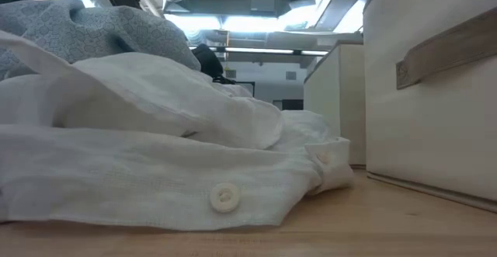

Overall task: Sort clothes
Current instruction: Put the light green shorts into the top bin

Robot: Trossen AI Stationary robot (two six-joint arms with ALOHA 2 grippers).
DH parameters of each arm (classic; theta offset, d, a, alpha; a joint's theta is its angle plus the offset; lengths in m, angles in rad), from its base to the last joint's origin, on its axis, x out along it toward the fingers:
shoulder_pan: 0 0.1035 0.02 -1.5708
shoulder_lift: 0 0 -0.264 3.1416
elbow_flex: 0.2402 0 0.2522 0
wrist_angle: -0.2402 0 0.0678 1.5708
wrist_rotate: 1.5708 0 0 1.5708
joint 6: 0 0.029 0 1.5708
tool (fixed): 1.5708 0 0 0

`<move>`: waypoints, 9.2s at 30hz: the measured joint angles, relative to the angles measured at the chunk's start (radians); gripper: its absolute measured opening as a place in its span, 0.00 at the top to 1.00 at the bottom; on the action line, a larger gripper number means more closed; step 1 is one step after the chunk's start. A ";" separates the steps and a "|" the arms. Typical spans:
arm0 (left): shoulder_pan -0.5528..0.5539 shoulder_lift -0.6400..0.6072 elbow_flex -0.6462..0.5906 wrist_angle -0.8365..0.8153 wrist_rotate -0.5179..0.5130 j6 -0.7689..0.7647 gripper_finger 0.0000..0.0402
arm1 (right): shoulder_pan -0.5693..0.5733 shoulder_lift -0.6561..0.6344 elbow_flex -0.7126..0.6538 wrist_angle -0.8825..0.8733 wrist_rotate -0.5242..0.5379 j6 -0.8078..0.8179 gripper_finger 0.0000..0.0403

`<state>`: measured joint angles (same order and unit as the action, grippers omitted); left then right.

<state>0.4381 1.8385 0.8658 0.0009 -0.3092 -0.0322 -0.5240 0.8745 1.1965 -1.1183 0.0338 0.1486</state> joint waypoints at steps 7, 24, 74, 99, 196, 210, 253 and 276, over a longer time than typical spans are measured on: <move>-0.066 -0.115 -0.009 -0.047 -0.048 0.053 0.99 | 0.001 0.000 0.000 -0.004 0.000 -0.021 0.37; -0.246 -0.537 -0.006 -0.029 -0.058 0.168 0.99 | 0.001 0.032 0.000 0.307 -0.217 -0.149 0.37; -0.375 -0.586 -0.004 0.112 0.168 0.183 0.97 | 0.336 0.840 0.000 1.316 -0.227 -0.418 0.37; -0.373 -0.612 -0.005 0.109 0.175 0.218 0.58 | 0.341 0.841 0.000 1.285 -0.199 -0.443 0.94; -0.372 -0.785 -0.108 -0.042 -0.069 0.101 0.49 | -0.098 0.188 -0.293 0.179 -0.175 -0.154 0.89; -0.372 -0.785 -0.108 -0.051 -0.069 0.103 0.49 | -0.098 0.402 -0.374 0.364 -0.222 -0.096 0.89; -0.373 -0.736 -0.109 -0.016 -0.069 0.098 0.49 | -0.098 0.509 -0.276 0.310 -0.257 -0.089 0.58; -0.373 -0.736 -0.109 -0.016 -0.069 0.111 0.49 | -0.098 0.406 0.078 -0.115 -0.155 -0.094 0.58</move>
<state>0.0650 1.1023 0.7570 -0.0149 -0.3779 0.0784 -0.6220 1.2804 1.2748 -1.2331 -0.1210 0.0544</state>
